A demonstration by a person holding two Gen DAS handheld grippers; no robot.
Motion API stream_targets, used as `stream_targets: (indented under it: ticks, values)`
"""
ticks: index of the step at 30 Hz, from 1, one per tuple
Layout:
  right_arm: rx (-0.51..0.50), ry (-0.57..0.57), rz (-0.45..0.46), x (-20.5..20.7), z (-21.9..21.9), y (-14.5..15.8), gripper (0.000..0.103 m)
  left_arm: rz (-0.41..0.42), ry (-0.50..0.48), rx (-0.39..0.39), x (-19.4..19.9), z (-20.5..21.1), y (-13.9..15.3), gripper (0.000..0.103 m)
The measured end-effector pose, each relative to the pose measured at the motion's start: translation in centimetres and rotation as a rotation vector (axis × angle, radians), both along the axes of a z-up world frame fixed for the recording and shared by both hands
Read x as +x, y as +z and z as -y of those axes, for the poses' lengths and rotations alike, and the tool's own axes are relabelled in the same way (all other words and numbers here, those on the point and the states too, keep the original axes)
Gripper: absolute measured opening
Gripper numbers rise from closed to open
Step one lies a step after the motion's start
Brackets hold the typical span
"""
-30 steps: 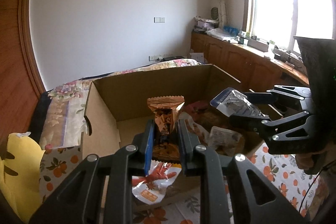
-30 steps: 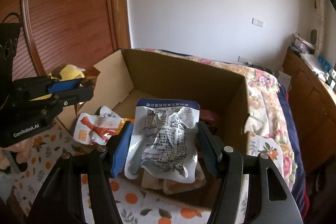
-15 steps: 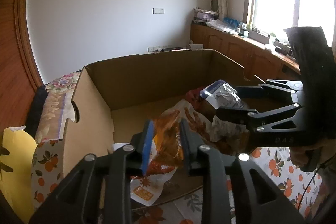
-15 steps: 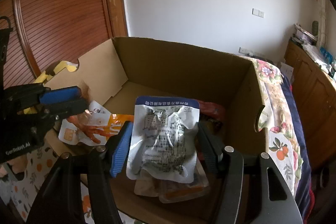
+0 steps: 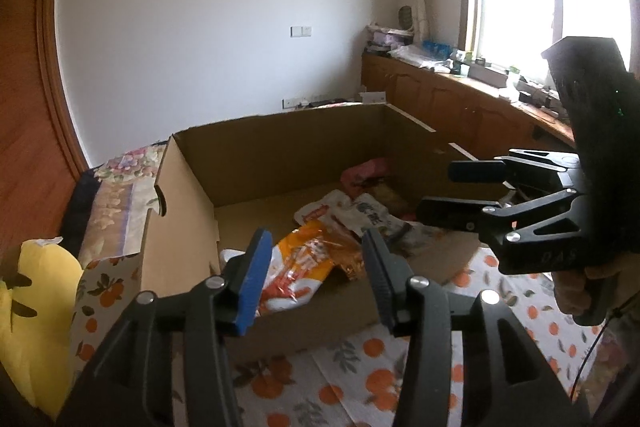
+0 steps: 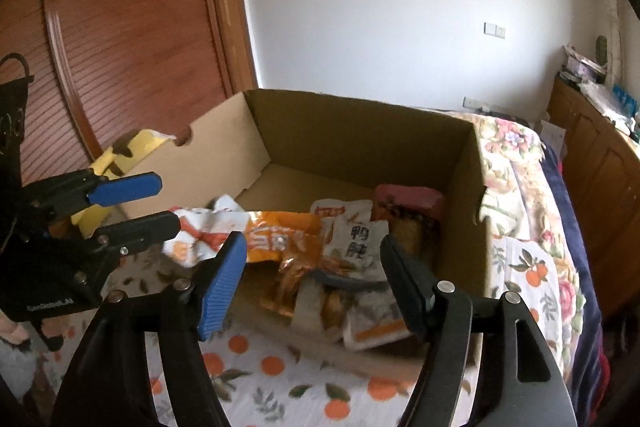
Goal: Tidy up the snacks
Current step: 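Withdraw both tools from the box back to the table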
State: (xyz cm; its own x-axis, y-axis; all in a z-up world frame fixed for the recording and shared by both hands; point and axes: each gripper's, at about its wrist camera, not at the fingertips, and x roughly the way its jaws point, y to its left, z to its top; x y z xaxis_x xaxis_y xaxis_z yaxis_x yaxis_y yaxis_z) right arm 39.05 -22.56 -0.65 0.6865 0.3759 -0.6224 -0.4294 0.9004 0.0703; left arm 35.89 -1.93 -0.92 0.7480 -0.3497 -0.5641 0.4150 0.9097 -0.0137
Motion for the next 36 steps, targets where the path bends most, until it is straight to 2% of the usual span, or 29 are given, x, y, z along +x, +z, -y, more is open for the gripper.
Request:
stream_targets:
  ticks: [8, 17, 29, 36]
  values:
    - [0.02, 0.006, 0.014, -6.4, 1.2, 0.5, 0.073, 0.017, -0.038, -0.003, -5.9, 0.7, 1.0, 0.047]
    - [0.002, 0.015, -0.058, -11.6, 2.1, -3.8, 0.073, -0.04, -0.04, -0.02, -10.8, 0.7, -2.2, 0.048]
    - [-0.024, 0.013, -0.159, -14.4, 2.2, -9.4, 0.072, -0.076, -0.034, -0.024, -15.2, 1.1, -5.8, 0.048]
    - [-0.056, 0.023, -0.186, -14.9, 1.8, -10.9, 0.067, -0.103, -0.018, -0.033, -16.5, 1.0, -7.3, 0.048]
